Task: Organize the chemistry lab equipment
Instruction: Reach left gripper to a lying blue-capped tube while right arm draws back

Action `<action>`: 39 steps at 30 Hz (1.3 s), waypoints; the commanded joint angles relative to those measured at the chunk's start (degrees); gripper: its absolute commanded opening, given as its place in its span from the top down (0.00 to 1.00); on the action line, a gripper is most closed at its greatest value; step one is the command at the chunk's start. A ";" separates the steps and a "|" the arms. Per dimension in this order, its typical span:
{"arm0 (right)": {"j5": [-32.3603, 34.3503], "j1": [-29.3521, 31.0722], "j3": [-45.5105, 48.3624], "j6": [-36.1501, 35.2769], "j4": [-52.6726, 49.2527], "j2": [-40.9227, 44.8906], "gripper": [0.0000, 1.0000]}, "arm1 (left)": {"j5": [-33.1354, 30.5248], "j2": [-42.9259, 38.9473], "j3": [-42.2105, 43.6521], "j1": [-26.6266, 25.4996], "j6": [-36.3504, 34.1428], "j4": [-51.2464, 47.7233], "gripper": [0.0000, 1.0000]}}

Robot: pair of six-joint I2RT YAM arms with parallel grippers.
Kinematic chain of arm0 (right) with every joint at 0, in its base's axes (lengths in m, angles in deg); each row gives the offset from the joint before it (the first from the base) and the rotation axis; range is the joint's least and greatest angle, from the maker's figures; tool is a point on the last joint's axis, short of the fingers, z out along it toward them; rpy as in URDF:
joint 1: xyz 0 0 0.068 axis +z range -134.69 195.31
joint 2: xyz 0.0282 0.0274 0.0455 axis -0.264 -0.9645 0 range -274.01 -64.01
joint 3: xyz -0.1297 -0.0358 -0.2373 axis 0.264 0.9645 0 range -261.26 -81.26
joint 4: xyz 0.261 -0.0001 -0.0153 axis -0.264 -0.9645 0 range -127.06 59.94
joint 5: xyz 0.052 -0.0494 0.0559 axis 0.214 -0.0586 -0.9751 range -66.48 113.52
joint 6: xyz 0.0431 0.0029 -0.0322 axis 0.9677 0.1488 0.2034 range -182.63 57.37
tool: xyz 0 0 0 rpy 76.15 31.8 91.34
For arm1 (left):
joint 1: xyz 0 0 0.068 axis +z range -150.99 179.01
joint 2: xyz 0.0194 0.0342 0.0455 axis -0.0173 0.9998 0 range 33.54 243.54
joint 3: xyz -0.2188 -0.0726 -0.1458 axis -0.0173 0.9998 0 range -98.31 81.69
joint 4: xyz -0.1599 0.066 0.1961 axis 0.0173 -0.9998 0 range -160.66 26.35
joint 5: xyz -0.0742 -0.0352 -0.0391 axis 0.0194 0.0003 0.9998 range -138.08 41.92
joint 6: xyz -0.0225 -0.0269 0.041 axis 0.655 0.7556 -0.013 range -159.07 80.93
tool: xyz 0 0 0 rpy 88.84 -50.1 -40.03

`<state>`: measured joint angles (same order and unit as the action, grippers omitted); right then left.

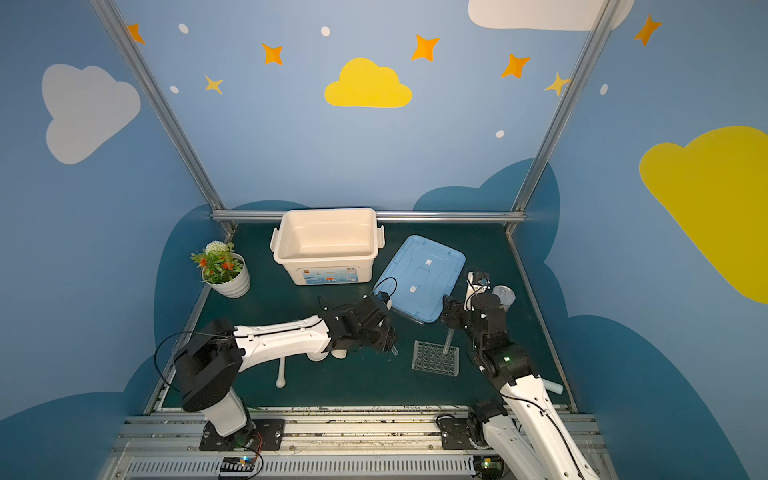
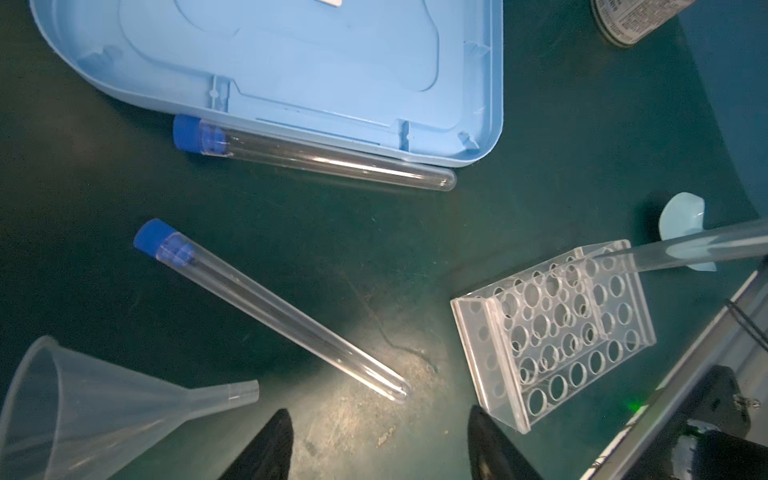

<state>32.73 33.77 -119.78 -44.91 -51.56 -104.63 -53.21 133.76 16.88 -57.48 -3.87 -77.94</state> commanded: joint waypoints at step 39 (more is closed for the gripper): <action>-10.70 -4.63 -1.82 -1.74 3.48 -3.94 0.24 | 0.90 12.41 -11.08 3.16 -0.06 -11.33 0.54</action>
<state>22.92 29.55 -120.70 -46.22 -49.15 -109.33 -52.86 144.84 7.37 -54.60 -2.99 -87.71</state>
